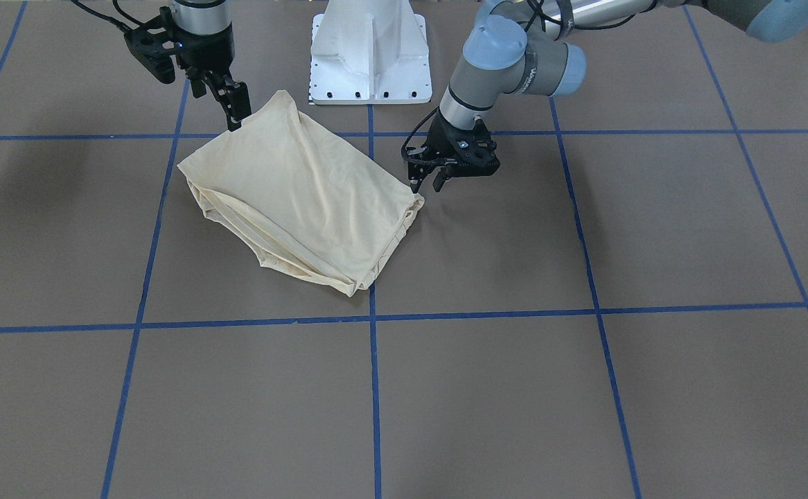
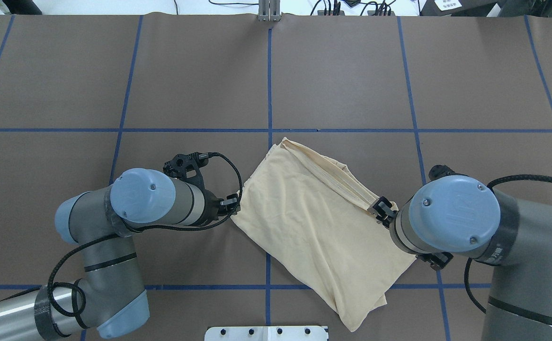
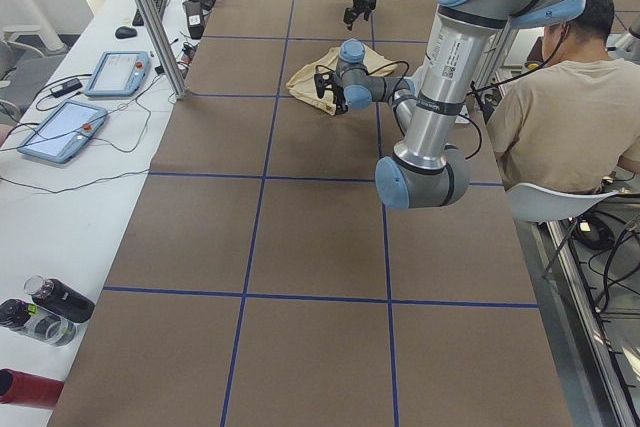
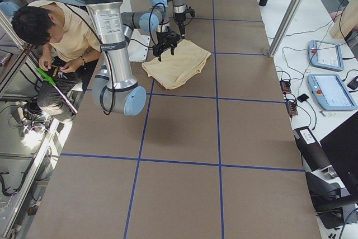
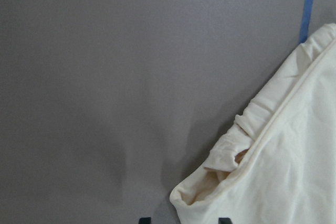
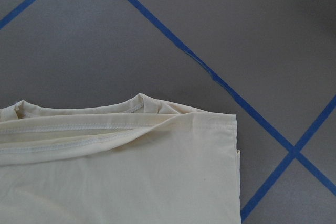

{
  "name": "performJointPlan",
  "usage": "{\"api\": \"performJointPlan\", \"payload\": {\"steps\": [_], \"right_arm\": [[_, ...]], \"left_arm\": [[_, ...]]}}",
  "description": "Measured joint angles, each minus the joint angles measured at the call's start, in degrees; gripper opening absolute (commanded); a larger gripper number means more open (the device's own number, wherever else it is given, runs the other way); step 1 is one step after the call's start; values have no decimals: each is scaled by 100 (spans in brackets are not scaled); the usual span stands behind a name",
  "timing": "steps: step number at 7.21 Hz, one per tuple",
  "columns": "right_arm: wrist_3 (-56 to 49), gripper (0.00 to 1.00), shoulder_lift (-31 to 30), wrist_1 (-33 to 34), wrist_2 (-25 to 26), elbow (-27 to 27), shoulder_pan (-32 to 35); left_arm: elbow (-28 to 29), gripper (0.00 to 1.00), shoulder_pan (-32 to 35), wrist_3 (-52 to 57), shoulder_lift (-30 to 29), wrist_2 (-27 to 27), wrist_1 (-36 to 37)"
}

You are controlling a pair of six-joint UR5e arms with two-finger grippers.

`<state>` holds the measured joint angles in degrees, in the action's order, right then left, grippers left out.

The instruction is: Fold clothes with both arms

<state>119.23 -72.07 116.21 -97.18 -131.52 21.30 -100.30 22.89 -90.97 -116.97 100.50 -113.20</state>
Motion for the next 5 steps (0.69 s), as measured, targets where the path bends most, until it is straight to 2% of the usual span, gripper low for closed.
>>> {"api": "performJointPlan", "payload": {"steps": [5], "right_arm": [[-92, 100, -7, -2, 22, 153, 79]], "left_arm": [[217, 52, -12, 13, -150, -160, -17]]}}
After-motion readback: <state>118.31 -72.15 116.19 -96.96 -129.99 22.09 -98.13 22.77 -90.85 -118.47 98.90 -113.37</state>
